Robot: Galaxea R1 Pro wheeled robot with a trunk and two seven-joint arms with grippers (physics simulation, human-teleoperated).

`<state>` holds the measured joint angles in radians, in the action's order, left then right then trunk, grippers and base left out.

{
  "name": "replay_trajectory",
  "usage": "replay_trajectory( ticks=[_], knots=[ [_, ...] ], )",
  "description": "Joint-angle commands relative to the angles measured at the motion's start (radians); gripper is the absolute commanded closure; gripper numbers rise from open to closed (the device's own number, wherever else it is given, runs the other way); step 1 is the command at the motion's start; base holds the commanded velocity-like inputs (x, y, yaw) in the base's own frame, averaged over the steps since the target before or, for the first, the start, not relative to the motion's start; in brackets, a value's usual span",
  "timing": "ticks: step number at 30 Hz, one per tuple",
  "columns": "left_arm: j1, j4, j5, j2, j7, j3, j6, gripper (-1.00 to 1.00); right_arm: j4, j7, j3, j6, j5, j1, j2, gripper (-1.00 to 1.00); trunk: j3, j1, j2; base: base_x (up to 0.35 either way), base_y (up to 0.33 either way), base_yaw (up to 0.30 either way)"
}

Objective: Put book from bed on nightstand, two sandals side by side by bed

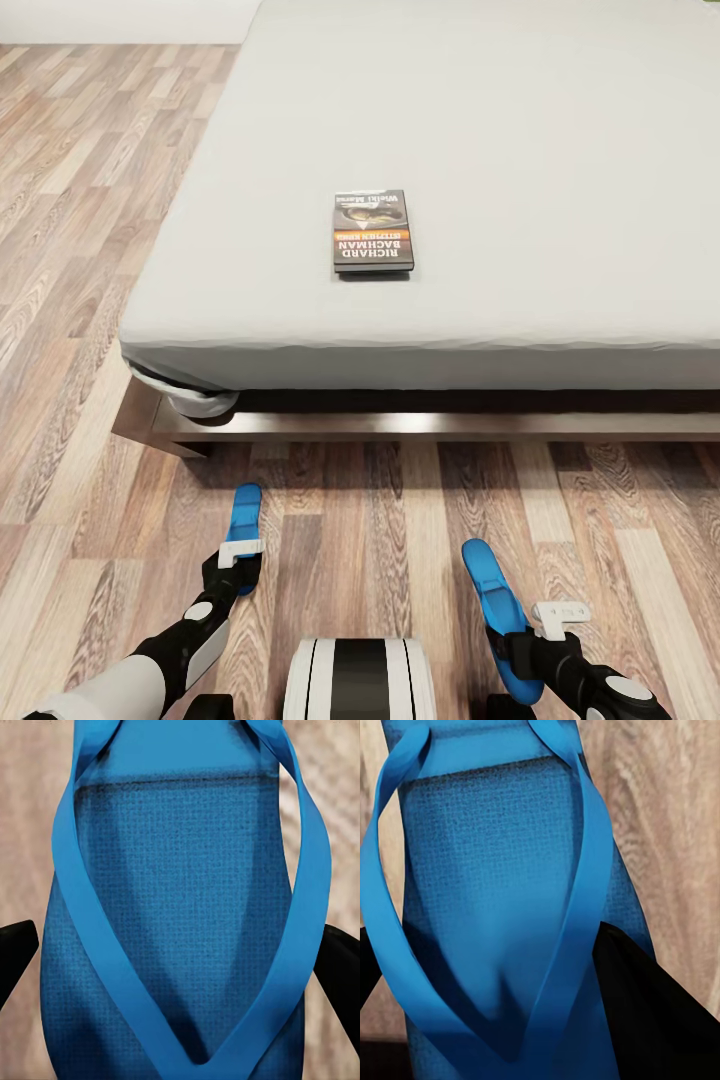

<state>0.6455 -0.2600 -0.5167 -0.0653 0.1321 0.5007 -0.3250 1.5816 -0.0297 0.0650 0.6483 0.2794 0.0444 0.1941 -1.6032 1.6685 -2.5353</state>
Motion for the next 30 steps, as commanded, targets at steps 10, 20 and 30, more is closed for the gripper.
replay_trajectory(
  ticks=[10,20,30],
  knots=[
    [0.0,0.001,-0.003,-0.001,0.007,0.009,-0.018,-1.0,0.001,-0.006,0.001,0.004,0.006,0.0,0.001,1.0,0.0,0.0,0.0,0.0,0.0,0.0],
    [0.0,0.001,-0.003,-0.001,0.007,0.009,-0.02,-1.0,0.001,-0.006,0.001,0.004,0.006,0.0,0.001,1.0,0.0,0.0,0.0,0.0,0.0,0.0],
    [0.0,0.001,-0.003,-0.001,0.007,0.009,-0.02,-1.0,0.001,-0.006,0.001,0.004,0.006,0.0,0.001,1.0,0.0,0.0,0.0,0.0,0.0,0.0]
  ],
)
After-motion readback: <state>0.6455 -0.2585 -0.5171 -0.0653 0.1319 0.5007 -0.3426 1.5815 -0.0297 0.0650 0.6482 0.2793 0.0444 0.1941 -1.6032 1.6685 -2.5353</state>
